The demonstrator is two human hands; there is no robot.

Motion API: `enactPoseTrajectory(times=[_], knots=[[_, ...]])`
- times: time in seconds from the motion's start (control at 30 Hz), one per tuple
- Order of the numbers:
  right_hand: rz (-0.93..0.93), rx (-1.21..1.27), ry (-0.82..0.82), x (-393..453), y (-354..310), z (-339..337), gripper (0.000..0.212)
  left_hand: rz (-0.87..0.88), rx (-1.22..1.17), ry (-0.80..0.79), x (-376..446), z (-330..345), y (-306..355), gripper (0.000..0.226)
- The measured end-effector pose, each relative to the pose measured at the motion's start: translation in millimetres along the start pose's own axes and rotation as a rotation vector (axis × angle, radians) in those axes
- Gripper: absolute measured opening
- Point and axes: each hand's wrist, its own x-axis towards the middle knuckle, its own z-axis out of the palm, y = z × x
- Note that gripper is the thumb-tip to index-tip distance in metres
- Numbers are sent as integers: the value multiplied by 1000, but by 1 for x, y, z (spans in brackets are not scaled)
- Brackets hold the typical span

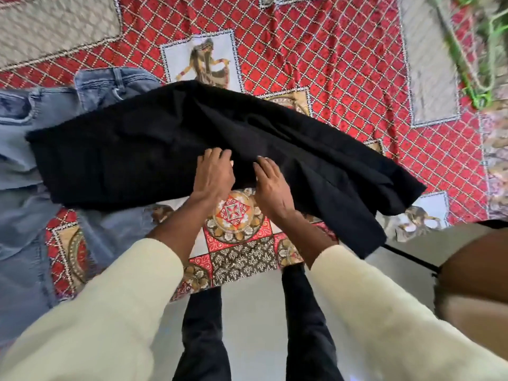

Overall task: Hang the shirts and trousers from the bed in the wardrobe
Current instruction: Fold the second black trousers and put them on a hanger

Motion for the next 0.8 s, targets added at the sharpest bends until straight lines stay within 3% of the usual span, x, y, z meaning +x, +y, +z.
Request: enactPoseTrajectory(times=[0.1,0.23,0.33,0.43,0.5,0.57,0.63,0.7,0.8], knots=[[2,-45,87,-41,72,-32,48,66,-37,-7,-7,25,84,23],[75,-76,216,-94,160,-75,22,182,-53,36,-14,52,175,15],[238,-60,264,-127,220,-91,17,321,-46,-12,-13,69,223,33],[382,45,353,-138,251,-107,21,354,-35,-7,-10,77,249,41],[689,200,439,-128,263,-114,30,351,-14,7,-6,76,257,38],[1125,439,453,-116,284,-116,60,318,10,9,0,74,265,40],[1375,793,400,-106,306,-117,59,294,21,-7,10,71,274,46],[1359,998,436,-99,331,-113,42,311,39,-13,21,71,280,47],[1226,968,554,-78,344,-140,49,321,21,14,37,71,287,46]])
